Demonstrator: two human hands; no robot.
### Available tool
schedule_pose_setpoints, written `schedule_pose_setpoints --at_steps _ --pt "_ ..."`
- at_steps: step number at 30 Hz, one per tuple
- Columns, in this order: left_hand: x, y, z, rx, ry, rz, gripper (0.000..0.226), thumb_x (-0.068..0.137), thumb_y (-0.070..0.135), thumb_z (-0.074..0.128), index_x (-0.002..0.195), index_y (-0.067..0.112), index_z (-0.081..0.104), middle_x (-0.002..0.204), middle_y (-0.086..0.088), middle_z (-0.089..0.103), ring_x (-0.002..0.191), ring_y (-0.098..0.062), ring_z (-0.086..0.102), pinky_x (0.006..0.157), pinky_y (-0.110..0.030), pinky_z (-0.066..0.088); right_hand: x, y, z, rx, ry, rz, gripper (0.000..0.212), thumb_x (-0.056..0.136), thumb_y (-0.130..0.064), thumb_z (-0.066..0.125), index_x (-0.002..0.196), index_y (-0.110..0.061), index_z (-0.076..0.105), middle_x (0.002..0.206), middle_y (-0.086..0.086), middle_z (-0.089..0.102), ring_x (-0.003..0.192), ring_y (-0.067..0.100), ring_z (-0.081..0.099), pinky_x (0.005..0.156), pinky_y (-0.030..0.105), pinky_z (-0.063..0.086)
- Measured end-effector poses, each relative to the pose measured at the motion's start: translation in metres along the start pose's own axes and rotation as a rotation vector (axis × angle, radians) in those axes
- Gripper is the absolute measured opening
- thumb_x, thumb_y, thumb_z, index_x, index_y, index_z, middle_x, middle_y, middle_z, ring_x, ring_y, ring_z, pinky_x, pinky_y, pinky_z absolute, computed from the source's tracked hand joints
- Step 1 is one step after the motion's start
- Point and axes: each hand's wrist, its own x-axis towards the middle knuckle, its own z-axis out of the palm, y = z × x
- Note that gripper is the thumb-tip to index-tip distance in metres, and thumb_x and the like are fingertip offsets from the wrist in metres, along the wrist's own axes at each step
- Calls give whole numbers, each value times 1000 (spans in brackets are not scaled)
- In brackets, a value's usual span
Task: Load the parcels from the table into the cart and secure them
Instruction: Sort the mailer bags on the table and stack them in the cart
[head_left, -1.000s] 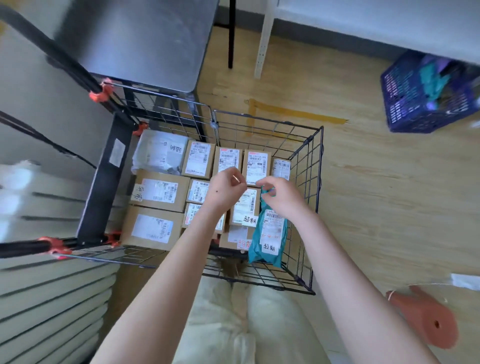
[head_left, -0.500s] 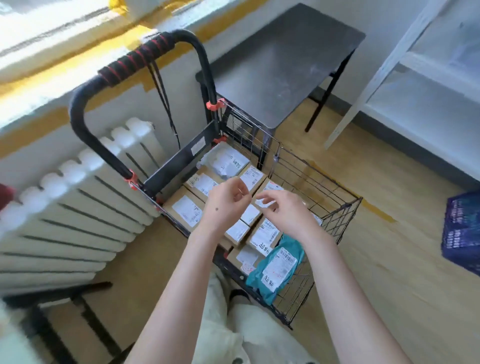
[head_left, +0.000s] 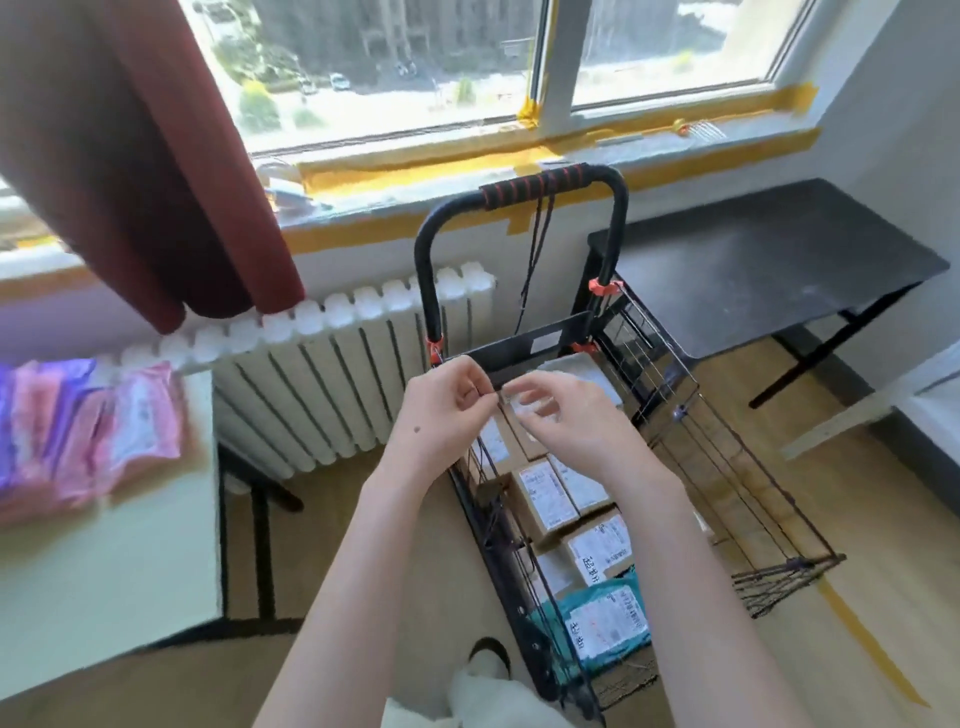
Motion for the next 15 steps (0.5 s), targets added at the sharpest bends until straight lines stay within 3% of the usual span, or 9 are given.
schedule_pose_setpoints --at_steps 3,8,12,15 --pt "-26 -9 -33 0 59 -11 7 87 17 64 82 20 60 74 0 64 70 -16 62 64 -25 51 -5 -30 17 -22 -11 -78 27 93 -25 59 118 -34 61 107 -8 61 92 4 60 74 16 44" --pt "-81 -34 -87 48 161 -47 8 88 20 64 83 23 58 73 3 60 66 -10 55 58 -18 46 -21 -85 63 -2 -61 -198 27 92 -21 60 117 -30 63 102 -7 60 87 3 61 75 17 48" --pt "-135 -58 -132 63 243 -85 5 88 21 64 86 21 59 74 3 60 70 -13 59 64 -26 52 -42 -137 107 -7 -111 -298 29 94 -23 57 121 -30 60 105 -8 60 89 2 59 74 16 45" --pt "-188 -75 -164 59 353 -115 6 88 22 65 85 20 60 72 5 60 68 -10 58 60 -20 49 -66 -177 143 -9 -157 -341 29 95 -25 56 123 -30 60 103 -8 61 90 5 59 72 19 47"
